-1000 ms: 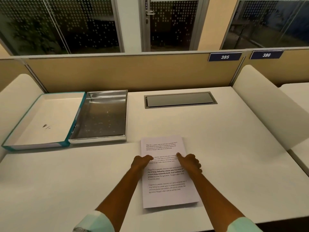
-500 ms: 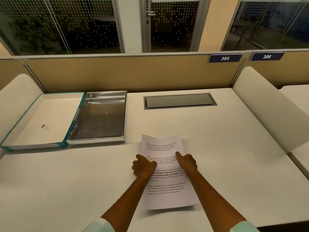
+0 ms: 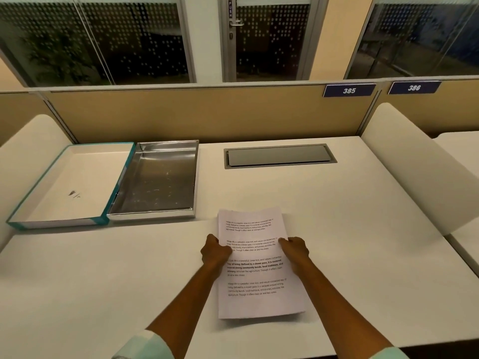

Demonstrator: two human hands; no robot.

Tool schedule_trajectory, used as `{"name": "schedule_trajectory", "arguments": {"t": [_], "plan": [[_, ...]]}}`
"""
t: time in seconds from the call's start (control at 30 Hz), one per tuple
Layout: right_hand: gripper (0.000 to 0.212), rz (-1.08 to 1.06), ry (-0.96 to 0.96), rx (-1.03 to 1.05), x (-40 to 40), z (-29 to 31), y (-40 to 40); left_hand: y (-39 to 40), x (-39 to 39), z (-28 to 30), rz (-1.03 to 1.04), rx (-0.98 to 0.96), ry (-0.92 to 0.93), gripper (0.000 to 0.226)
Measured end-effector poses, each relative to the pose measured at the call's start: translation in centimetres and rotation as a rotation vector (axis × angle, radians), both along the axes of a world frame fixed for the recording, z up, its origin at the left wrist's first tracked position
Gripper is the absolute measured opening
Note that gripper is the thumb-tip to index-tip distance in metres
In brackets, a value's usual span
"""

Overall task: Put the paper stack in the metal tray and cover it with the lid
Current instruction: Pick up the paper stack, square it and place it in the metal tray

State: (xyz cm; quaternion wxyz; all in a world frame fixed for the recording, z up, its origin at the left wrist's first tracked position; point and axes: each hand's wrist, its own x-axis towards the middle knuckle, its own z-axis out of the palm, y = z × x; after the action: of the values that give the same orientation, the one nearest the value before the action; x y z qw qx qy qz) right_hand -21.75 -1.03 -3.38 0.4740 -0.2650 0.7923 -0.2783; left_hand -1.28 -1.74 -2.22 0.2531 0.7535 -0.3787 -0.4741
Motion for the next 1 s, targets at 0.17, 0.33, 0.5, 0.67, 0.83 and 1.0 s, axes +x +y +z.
{"name": "schedule_trajectory", "arguments": {"t": [0.17,0.33,0.5,0.67,0.83,1.0], "plan": [[0.02,0.01,-0.027,-0.004,-0.3,0.1,0.3,0.1,0.5,-0.1,0.021,0.009,-0.036,0.048],[0.027,-0.007,-0.087,-0.071,-0.2,1.2,-0.1,-0.4,1.2,0.6,0.058,0.017,0.06,0.037],[0.026,-0.036,-0.067,-0.291,-0.1,3.7,-1.1,-1.7,0.6,3.8,0.103,-0.218,0.133,0.024],[0.024,-0.031,-0.047,-0.52,-0.5,6.1,-1.6,-2.4,0.1,6.6,0.083,-0.505,0.209,0.032],[0.018,0.006,-0.029,-0.677,-0.8,6.2,-0.6,-1.1,-0.1,6.4,0.023,-0.693,0.206,0.036],[0.028,0.036,-0.019,-0.747,-0.8,4.5,1.4,0.6,-0.4,4.4,0.062,-0.721,0.209,0.036]]}}
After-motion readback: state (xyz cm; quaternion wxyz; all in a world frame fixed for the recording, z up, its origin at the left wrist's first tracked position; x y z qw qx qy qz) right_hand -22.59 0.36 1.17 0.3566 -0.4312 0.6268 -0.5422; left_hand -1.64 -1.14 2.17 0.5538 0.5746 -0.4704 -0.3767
